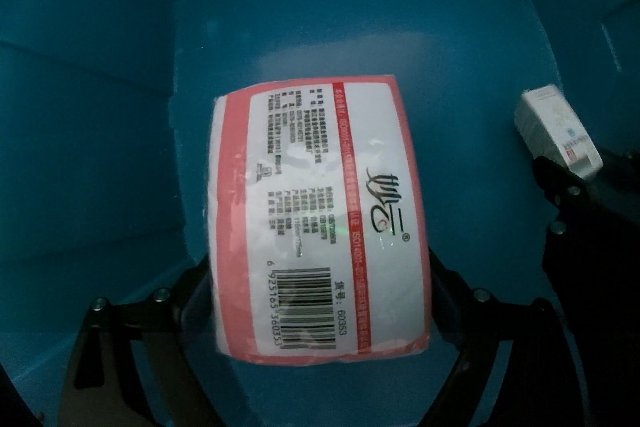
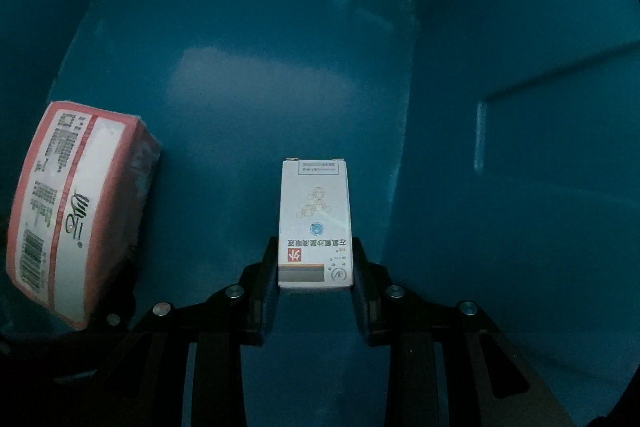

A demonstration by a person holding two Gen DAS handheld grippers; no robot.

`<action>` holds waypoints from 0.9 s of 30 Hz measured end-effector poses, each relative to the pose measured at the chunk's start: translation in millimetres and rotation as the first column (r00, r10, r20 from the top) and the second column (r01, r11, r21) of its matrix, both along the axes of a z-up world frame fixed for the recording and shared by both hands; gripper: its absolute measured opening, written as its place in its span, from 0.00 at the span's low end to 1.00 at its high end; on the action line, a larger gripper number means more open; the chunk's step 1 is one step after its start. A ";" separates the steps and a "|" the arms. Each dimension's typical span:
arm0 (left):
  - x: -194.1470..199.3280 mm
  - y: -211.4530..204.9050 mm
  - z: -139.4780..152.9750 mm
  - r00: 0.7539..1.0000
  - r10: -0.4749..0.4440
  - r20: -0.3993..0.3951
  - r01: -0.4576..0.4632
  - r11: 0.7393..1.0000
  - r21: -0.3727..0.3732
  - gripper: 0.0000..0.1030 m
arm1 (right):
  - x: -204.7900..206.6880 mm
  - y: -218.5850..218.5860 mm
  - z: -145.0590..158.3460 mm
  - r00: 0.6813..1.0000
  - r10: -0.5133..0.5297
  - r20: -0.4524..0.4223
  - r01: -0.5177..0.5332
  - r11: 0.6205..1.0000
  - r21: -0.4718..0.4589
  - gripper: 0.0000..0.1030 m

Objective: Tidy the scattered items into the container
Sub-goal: 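Open the right gripper to drop the box while the left lowers and releases the tissue pack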

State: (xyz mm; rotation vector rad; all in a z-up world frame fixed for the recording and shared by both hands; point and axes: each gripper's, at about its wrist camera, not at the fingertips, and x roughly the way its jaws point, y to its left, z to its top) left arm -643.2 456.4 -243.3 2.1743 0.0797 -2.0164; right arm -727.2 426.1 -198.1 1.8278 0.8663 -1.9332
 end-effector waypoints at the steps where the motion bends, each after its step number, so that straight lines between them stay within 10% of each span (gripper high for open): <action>1: 0.6 -0.1 -0.8 1.000 0.005 0.007 -0.005 1.000 0.001 0.88 | 1.0 0.8 1.2 1.000 0.000 -0.002 0.000 1.000 -0.001 0.34; 4: 2.8 2.0 -1.6 1.000 0.008 0.020 -0.008 1.000 -0.002 0.88 | 7.0 3.5 7.4 1.000 0.009 -0.010 -0.009 1.000 0.005 0.37; 7: 6.9 7.8 0.0 0.999 -0.010 0.038 0.011 1.000 -0.026 0.88 | 7.8 14.3 13.9 1.000 0.019 -0.008 -0.019 1.000 0.001 0.62; 13: 19.3 21.3 24.5 0.997 -0.061 0.055 0.065 0.996 -0.062 0.88 | 15.8 28.2 55.4 0.999 0.031 -0.042 -0.032 0.999 -0.018 0.64; 27: 51.7 10.2 143.3 0.976 -0.146 -0.162 0.151 0.988 0.017 0.88 | 51.8 45.0 205.6 0.974 0.052 -0.220 -0.082 0.988 -0.127 0.89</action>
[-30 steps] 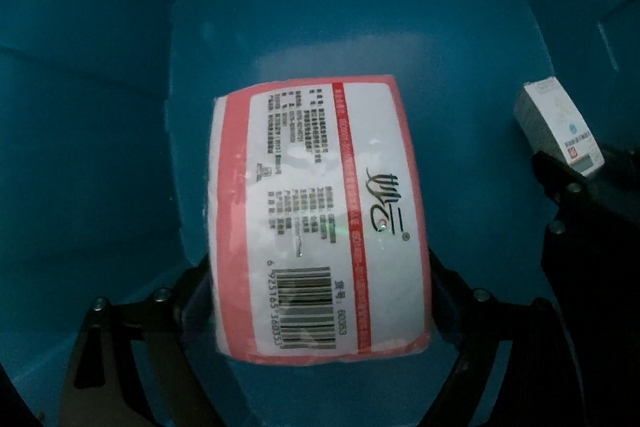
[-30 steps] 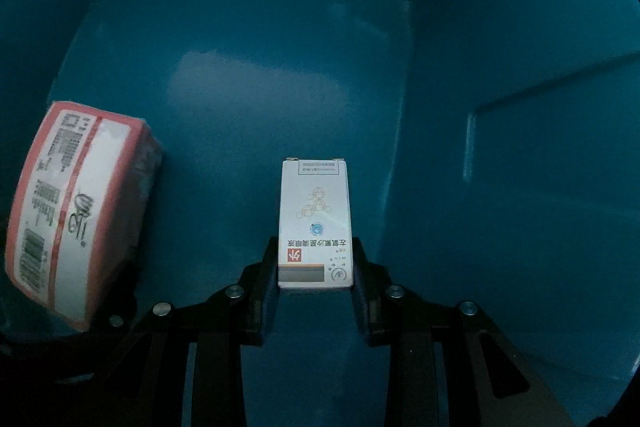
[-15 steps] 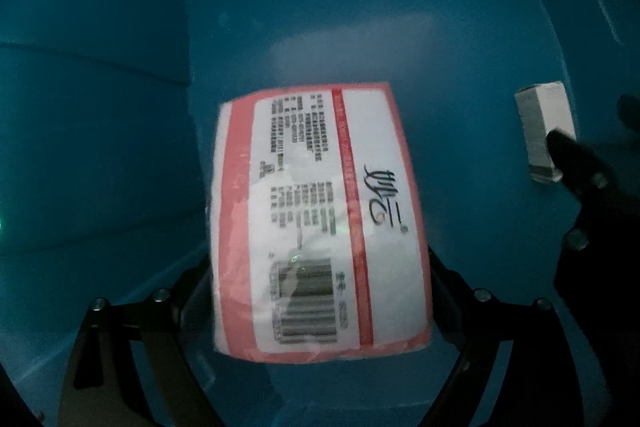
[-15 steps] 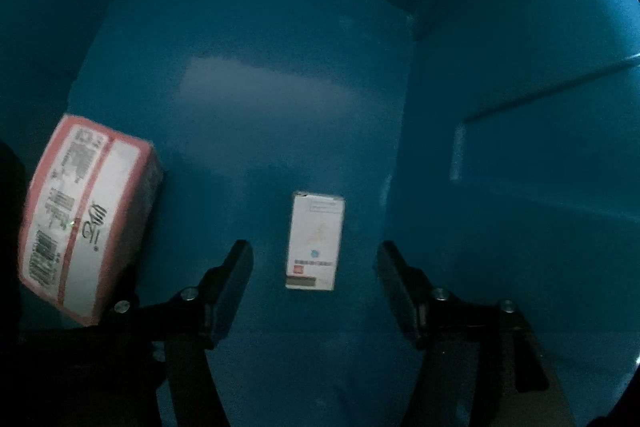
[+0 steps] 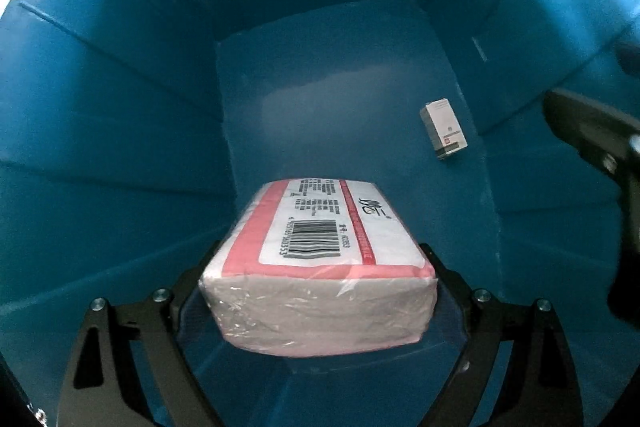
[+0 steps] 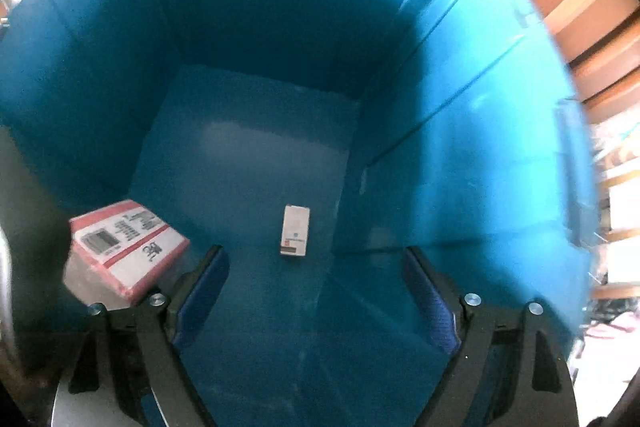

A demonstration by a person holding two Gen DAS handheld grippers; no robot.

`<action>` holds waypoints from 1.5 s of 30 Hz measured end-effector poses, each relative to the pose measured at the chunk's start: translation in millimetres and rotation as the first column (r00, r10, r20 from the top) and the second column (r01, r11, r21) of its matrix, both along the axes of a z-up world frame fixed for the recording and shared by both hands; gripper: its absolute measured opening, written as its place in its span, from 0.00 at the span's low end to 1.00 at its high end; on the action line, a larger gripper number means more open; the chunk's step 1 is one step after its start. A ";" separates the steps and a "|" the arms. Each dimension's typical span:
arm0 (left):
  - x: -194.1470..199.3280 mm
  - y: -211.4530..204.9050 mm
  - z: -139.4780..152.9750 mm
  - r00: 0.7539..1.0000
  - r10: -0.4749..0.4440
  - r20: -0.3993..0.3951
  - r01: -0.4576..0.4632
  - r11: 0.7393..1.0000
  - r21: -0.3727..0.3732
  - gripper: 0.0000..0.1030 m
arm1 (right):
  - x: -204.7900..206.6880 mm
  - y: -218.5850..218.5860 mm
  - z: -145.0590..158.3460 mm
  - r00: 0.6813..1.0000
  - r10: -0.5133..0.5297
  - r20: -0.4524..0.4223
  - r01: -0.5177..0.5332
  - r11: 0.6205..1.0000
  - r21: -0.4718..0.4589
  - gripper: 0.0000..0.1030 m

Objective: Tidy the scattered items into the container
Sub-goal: 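Open the right gripper to drop the box while the left lowers and releases the tissue pack, then move both grippers back from the crate to the pile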

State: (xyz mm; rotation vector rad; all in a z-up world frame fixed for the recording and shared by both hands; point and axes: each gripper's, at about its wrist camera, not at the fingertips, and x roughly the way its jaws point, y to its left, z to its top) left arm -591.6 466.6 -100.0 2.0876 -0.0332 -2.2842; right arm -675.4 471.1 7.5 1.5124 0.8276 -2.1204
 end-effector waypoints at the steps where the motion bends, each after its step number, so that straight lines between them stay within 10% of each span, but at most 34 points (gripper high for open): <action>1: 1.1 -7.1 4.6 1.000 0.001 -0.015 -0.001 1.000 0.001 0.88 | 1.9 -17.3 2.1 1.000 0.003 -0.012 -0.003 1.000 0.004 0.90; 15: 34.4 -30.0 73.1 0.963 0.008 -0.271 0.021 0.994 0.105 0.88 | 28.6 4.2 26.8 0.996 -0.036 -0.078 0.033 0.999 -0.043 0.97; 21: 40.4 -38.7 93.9 0.931 0.023 -0.364 -0.009 0.999 0.039 0.88 | 28.3 12.5 27.1 0.995 -0.043 -0.084 0.037 0.997 -0.071 0.98; 35: 75.8 -39.8 119.7 0.931 0.013 -0.365 -0.001 0.999 0.033 0.87 | 56.8 16.3 34.7 0.993 -0.033 -0.116 0.021 0.994 -0.103 0.98; 45: 146.1 -39.2 155.6 0.868 0.024 -0.495 -0.015 1.000 0.022 0.88 | 117.5 39.5 72.2 0.976 -0.044 -0.213 0.003 0.982 -0.187 0.99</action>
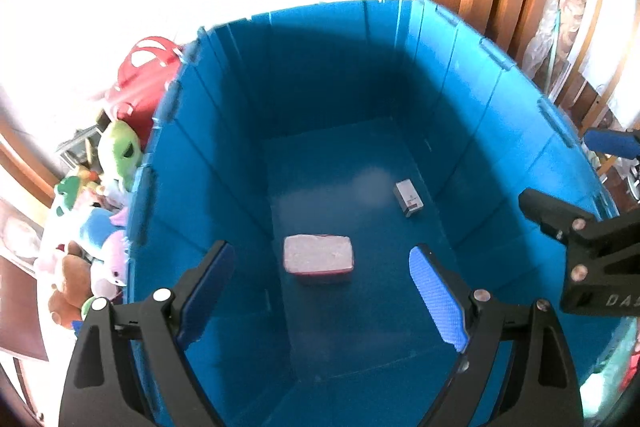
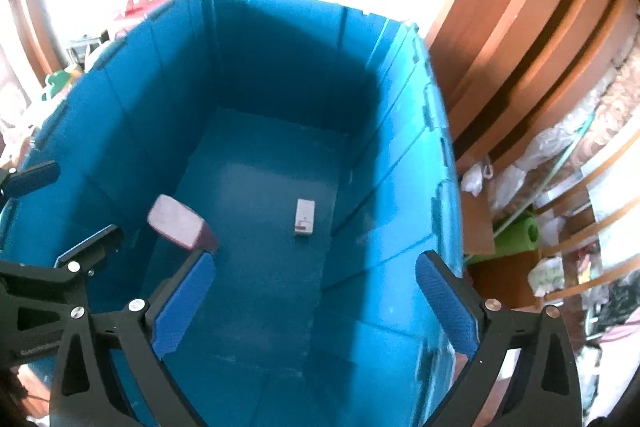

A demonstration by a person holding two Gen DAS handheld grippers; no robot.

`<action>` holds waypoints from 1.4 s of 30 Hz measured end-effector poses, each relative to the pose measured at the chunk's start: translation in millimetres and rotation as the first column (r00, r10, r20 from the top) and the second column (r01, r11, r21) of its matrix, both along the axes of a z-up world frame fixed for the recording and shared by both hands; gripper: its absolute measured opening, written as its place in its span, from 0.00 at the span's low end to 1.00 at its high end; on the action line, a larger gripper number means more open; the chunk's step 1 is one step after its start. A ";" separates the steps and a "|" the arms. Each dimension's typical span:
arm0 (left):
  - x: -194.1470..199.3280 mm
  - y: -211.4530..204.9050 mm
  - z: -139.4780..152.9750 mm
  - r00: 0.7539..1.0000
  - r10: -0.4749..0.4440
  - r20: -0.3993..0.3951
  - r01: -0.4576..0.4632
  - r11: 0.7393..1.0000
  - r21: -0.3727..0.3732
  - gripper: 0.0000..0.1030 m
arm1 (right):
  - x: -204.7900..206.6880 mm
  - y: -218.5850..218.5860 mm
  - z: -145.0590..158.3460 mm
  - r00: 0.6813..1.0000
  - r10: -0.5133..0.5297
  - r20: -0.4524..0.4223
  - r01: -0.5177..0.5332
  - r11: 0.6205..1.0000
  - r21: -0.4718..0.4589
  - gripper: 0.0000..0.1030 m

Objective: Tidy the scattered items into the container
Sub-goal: 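Move both grippers back from the crate to the pile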

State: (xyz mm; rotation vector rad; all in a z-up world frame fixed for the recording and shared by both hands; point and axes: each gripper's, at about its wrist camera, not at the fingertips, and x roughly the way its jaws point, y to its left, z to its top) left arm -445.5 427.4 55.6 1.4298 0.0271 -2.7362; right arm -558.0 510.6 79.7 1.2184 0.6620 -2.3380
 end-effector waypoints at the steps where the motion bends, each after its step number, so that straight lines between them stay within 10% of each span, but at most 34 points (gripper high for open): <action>1: 8.2 -0.1 3.2 1.000 0.005 -0.020 -0.005 1.000 -0.002 0.88 | 5.8 2.2 3.5 1.000 -0.001 -0.013 0.001 1.000 -0.008 0.99; 12: 107.7 -42.1 39.8 0.969 0.003 -0.245 0.005 1.000 0.030 0.88 | 106.7 -3.9 39.3 0.985 -0.009 -0.174 -0.009 0.994 -0.107 1.00; 22: 222.2 -203.7 39.4 0.923 0.066 -0.379 -0.059 0.998 0.032 0.88 | 232.8 -86.2 50.3 0.959 -0.062 -0.277 -0.025 0.954 -0.299 1.00; 31: 274.5 -360.9 -35.9 0.948 0.173 -0.268 -0.177 0.984 0.009 0.88 | 317.4 -211.8 1.8 0.973 0.024 -0.231 -0.107 0.929 -0.354 1.00; 42: 301.7 -411.1 -186.1 0.964 0.260 -0.054 -0.258 0.966 0.027 0.88 | 314.2 -284.8 -153.7 0.989 0.110 0.098 -0.078 0.955 -0.285 1.00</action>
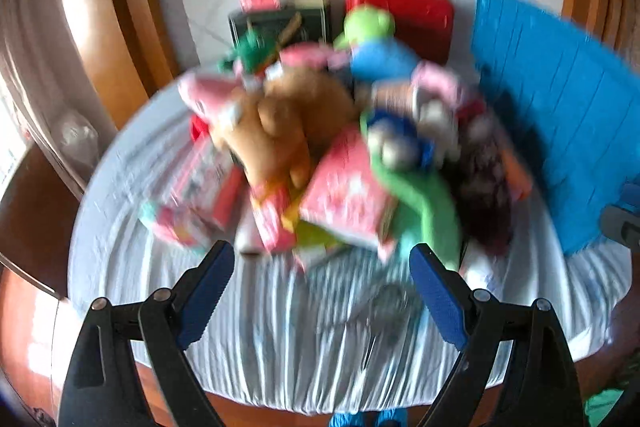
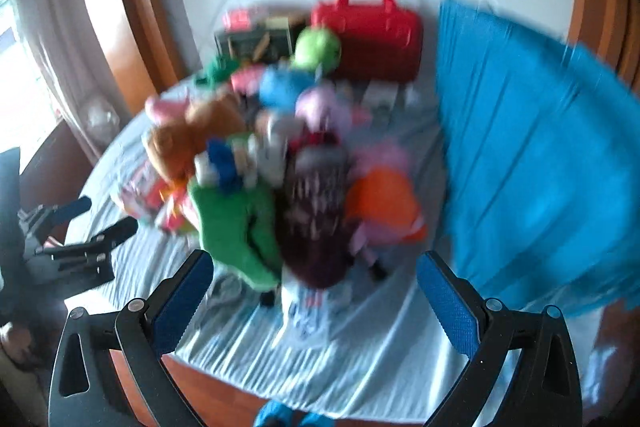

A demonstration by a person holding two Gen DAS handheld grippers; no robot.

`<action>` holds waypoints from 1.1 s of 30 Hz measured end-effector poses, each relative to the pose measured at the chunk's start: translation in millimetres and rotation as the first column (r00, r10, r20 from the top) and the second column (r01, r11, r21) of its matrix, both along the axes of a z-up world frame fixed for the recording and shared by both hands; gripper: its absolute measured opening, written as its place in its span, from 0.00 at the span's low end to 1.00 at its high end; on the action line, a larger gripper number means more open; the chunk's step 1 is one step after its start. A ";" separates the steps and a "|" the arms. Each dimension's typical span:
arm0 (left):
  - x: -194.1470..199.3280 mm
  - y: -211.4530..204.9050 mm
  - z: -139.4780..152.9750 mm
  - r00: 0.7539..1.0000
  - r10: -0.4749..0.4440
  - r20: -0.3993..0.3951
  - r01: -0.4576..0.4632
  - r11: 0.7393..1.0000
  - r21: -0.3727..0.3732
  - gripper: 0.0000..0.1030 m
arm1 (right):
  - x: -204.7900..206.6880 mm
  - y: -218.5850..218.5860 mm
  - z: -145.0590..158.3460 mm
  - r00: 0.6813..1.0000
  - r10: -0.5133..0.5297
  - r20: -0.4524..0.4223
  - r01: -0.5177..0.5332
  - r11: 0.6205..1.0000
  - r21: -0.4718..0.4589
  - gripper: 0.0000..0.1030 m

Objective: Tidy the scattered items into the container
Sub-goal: 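Move both grippers back from the crate to the pile, then grasp the metal scissors with the left gripper while the right grasps the white wipes packet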

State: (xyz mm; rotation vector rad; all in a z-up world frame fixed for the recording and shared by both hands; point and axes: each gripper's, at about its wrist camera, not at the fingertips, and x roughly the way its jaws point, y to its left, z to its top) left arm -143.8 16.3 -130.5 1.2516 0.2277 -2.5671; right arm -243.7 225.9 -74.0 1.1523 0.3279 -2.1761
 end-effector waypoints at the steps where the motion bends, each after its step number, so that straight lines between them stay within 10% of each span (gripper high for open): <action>1: -0.5 4.7 -14.3 1.000 -0.019 0.019 0.019 1.000 -0.004 0.88 | -1.1 0.6 -12.1 1.000 -0.003 0.030 0.003 1.000 0.003 1.00; 14: -15.8 33.1 -139.1 0.966 -0.191 0.175 0.181 0.981 0.070 0.88 | -8.2 -3.5 -138.7 0.972 -0.103 0.211 0.083 0.991 0.102 1.00; 22: -29.9 32.2 -159.5 0.975 -0.152 0.163 0.132 0.983 0.128 0.88 | -14.7 -12.8 -183.7 0.957 -0.139 0.253 0.105 0.984 0.142 0.83; 30: -28.4 41.0 -162.6 0.974 -0.157 0.162 0.137 0.983 0.125 0.88 | -14.8 -0.7 -186.8 0.940 -0.156 0.304 0.142 0.987 0.070 1.00; 33: -21.5 47.6 -160.2 0.976 -0.164 0.141 0.147 0.982 0.122 0.68 | -10.9 0.1 -186.5 0.943 -0.152 0.295 0.132 0.987 0.087 1.00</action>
